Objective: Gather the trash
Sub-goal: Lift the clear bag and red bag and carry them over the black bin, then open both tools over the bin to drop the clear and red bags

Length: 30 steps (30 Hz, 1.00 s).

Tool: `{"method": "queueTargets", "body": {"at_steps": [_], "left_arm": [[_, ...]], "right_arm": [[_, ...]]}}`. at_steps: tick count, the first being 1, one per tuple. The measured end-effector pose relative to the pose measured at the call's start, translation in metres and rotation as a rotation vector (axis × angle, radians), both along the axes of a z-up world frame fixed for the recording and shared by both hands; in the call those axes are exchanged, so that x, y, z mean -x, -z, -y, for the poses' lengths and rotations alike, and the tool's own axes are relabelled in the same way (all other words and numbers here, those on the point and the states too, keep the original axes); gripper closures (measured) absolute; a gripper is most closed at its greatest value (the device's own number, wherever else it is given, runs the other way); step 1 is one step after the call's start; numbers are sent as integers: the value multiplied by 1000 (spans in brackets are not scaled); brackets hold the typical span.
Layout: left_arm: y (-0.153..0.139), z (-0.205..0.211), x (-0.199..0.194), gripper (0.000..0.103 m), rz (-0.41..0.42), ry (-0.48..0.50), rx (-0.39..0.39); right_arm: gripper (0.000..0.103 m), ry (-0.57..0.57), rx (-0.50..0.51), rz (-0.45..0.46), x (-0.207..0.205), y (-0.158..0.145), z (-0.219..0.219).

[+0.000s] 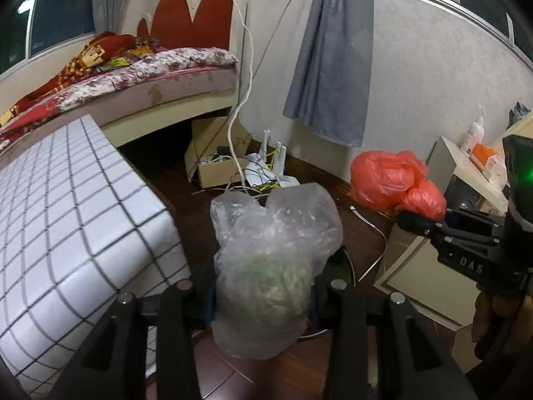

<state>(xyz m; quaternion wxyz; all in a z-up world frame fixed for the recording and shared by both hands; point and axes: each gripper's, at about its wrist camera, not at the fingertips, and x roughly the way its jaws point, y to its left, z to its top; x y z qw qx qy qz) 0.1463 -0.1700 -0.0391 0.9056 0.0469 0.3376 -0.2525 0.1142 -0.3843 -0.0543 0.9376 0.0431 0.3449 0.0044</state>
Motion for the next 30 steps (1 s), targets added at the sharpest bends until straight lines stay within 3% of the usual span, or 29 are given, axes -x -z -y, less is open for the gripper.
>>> {"method": "queueTargets", "body": {"at_steps": [15,18,19,20,21,22,25,30], "left_arm": [[60,34,-41,61,-135,64,-29],[74,39,-48,51,-178,77,-33],[78,41,-50,42,-183,68,-42],[83,42,-53,19,-200,62,-45],[87,41,-53,8,-202,54,-41],[91,41,-53,5,-204,41,-56],[100,37,-50,4,-214,19,-87],[103,23,-44,1,-192,-49,-123]], "right_arm": [[75,-36,-1,-117,-37,70,9],[75,-70,3,-156,-49,90,5],[64,-82,15,-176,-53,97,2],[27,-82,42,-208,-59,109,0],[8,-72,60,-242,-62,118,1],[1,-53,71,-283,-65,132,4],[1,8,73,-317,-62,145,17],[1,34,96,-278,-56,133,19]]}}
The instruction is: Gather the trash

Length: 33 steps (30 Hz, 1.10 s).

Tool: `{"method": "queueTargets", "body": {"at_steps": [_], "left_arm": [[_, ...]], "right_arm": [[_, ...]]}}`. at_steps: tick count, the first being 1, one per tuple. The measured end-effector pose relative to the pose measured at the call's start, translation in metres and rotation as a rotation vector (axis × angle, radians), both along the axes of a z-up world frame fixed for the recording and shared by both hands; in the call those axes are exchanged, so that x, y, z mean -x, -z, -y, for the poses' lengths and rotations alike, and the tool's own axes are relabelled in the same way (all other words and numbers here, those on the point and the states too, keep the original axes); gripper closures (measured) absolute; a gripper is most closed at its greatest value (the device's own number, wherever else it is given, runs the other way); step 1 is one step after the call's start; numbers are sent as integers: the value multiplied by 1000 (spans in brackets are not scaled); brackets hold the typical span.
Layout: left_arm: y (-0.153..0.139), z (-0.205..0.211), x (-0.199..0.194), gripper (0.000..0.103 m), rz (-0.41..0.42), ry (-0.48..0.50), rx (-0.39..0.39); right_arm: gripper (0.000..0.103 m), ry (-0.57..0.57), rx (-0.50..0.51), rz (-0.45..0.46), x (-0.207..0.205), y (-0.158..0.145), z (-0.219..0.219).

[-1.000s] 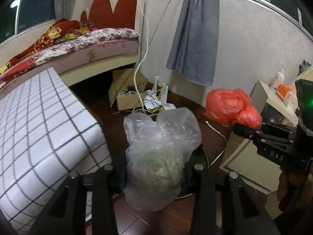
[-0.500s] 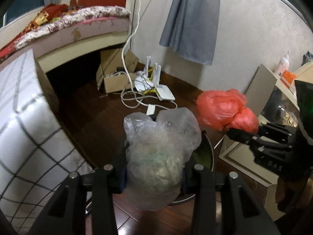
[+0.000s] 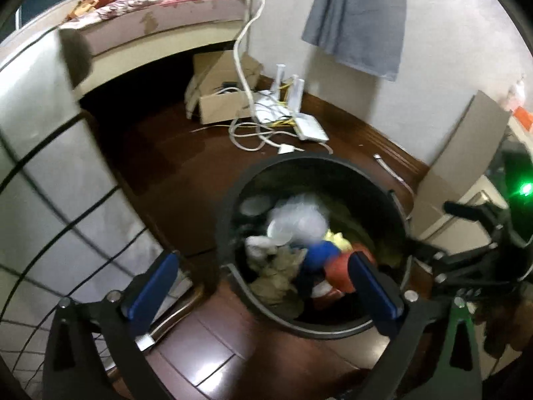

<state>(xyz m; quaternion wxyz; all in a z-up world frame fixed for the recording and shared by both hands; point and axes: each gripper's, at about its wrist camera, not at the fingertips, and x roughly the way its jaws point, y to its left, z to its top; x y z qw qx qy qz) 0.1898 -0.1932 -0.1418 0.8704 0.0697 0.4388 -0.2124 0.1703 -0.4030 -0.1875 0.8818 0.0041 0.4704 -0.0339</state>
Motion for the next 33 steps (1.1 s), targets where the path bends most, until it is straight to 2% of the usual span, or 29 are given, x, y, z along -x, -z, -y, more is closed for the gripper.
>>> {"method": "queueTargets", "body": {"at_steps": [14,22,33], "left_arm": [[-34,-18,7,1,78,-47,3],[-62,-42,27,1,137,-96,1],[-95,-84,64,1,204,-158,-11]], "right_arm": [[1,-21,33,61,10,-28,-24],[1,-9,26,109,25,-63,-38],[1,-52,5,165,57,-109,-92]]}}
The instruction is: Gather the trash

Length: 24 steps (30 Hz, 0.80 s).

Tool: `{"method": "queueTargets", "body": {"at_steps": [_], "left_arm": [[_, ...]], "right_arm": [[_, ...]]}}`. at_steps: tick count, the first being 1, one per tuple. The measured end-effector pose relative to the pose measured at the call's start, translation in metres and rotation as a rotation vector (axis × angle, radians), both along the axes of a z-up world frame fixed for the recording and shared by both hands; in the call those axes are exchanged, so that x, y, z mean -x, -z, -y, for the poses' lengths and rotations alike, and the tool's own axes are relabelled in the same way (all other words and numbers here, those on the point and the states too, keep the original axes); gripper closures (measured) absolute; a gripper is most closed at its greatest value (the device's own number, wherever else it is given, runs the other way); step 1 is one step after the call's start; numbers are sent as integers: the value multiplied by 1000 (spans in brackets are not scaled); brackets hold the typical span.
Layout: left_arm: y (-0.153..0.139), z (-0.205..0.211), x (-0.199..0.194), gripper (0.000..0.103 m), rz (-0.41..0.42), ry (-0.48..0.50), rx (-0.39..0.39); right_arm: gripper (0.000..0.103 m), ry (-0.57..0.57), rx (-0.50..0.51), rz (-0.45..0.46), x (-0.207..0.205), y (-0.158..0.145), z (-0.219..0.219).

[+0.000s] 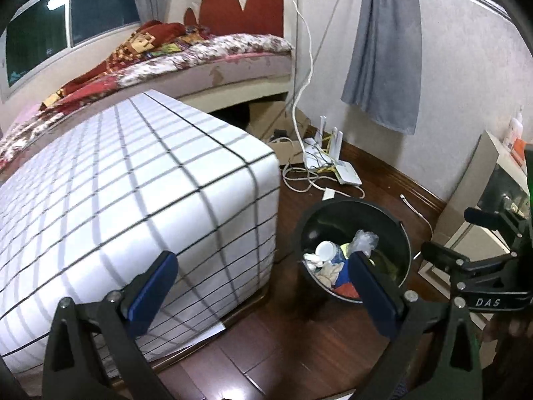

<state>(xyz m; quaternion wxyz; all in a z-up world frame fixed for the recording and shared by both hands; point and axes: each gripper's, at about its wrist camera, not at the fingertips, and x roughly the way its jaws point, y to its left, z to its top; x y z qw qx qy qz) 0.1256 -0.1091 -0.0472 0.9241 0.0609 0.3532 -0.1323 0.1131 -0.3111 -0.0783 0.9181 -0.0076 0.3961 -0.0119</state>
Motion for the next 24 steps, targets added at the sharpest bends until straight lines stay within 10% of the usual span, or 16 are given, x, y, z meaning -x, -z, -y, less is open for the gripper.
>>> {"method": "queueTargets", "body": {"at_steps": [24], "left_arm": [[-59,-70,80,1,86,-101,23]], "right_arm": [[1,-53,-7,81,81,-76,-86]]}}
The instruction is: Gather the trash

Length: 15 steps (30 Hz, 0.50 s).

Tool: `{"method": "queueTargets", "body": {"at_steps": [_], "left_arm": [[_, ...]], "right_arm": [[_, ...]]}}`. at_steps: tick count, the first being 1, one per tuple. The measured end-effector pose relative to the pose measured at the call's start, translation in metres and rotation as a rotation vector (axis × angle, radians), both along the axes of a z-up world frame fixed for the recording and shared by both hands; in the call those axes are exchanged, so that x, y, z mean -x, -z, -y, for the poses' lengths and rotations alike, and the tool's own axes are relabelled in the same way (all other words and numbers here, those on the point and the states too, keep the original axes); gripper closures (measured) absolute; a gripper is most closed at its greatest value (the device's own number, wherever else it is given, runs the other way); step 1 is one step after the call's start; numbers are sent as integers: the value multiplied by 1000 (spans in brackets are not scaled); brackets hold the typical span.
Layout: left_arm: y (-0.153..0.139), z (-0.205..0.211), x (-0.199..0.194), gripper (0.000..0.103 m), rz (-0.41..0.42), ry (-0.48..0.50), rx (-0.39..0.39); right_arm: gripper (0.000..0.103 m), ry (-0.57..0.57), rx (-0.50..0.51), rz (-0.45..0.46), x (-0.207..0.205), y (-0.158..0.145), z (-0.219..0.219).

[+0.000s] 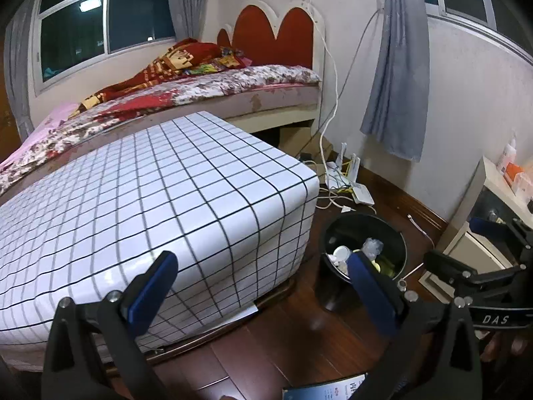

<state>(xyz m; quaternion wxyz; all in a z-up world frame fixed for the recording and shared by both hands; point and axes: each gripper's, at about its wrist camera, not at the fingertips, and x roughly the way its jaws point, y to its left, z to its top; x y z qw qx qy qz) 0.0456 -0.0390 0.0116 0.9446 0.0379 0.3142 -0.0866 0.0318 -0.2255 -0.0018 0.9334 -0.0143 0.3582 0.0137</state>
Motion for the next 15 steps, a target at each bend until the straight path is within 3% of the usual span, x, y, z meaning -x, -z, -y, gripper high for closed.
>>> {"method": "queueTargets", "body": {"at_steps": [10,15], "left_arm": [[-29,-14,27,1,65,-24,-14],[-48,-21,47,1,96,-27,23]], "right_arm": [[1,-10,34,47,31,-40,-21],[1,-7,40,70,49,-59,-27]]}}
